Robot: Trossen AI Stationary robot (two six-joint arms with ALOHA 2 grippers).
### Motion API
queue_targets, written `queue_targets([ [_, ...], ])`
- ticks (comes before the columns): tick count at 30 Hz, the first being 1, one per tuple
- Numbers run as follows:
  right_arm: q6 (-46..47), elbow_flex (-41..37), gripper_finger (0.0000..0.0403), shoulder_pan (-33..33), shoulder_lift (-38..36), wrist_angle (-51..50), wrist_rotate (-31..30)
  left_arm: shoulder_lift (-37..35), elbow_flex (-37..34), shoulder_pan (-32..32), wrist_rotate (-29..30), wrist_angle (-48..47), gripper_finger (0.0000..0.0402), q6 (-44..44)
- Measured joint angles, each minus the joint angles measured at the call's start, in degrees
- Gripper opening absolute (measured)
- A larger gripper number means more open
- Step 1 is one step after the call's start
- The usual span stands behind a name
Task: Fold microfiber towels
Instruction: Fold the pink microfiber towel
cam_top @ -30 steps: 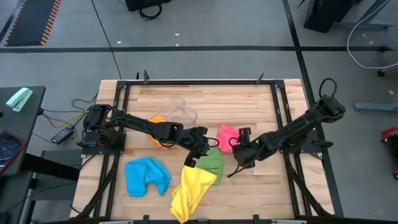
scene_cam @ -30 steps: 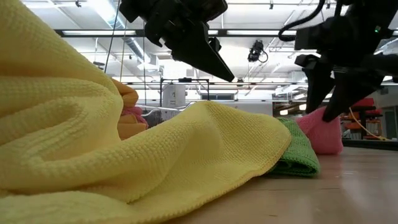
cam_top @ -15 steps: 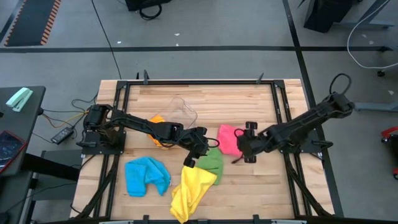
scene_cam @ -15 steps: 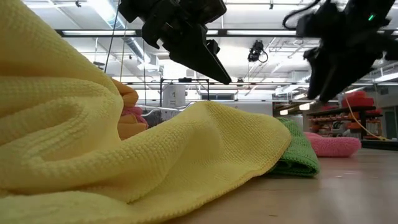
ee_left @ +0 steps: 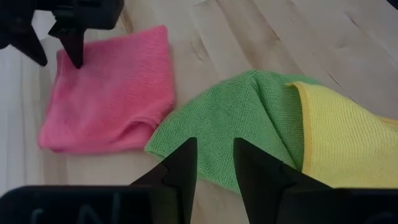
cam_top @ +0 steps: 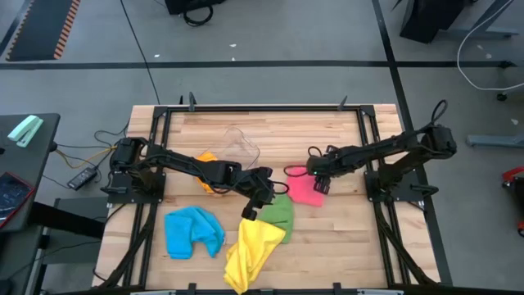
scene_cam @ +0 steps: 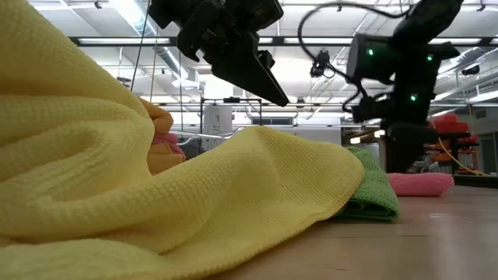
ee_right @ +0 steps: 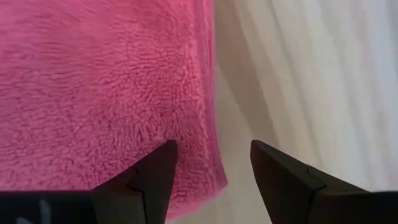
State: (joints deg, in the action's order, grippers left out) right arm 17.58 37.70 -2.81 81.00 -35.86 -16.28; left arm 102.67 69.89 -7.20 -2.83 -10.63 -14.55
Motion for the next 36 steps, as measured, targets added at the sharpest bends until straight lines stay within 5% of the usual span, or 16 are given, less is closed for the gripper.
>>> queue_targets([
  [7, 15.6, -1.2, 0.0216, 3.0, -0.1, -11.7, 2.3, 0.0, 0.0, 0.0, 0.0, -0.1, 0.0116, 0.2],
  [11, 25.8, -1.2, 0.0216, 8.1, -0.2, -14.4, 9.0, 0.0, 0.0, 0.0, 0.0, -0.1, 0.0111, 0.4],
  [17, 31.1, 4.8, 0.0216, 15.0, -0.1, -23.0, 12.7, 0.0, 0.0, 0.0, 0.0, -0.2, 0.0114, 0.4],
  [20, 25.9, 8.6, 0.0216, 16.9, -0.1, -25.4, 11.0, 0.0, 0.0, -0.1, 0.0, -0.2, 0.0114, 0.4],
  [25, 4.0, 10.1, 0.0216, 18.3, -0.2, -16.2, 0.9, 0.0, 0.0, -0.2, 0.0, -0.2, 0.0110, 0.4],
  [36, -22.5, -2.6, 0.0216, 12.3, -0.1, 11.6, 7.7, 0.0, 0.0, -2.3, -0.1, -1.4, 0.0110, 0.4],
])
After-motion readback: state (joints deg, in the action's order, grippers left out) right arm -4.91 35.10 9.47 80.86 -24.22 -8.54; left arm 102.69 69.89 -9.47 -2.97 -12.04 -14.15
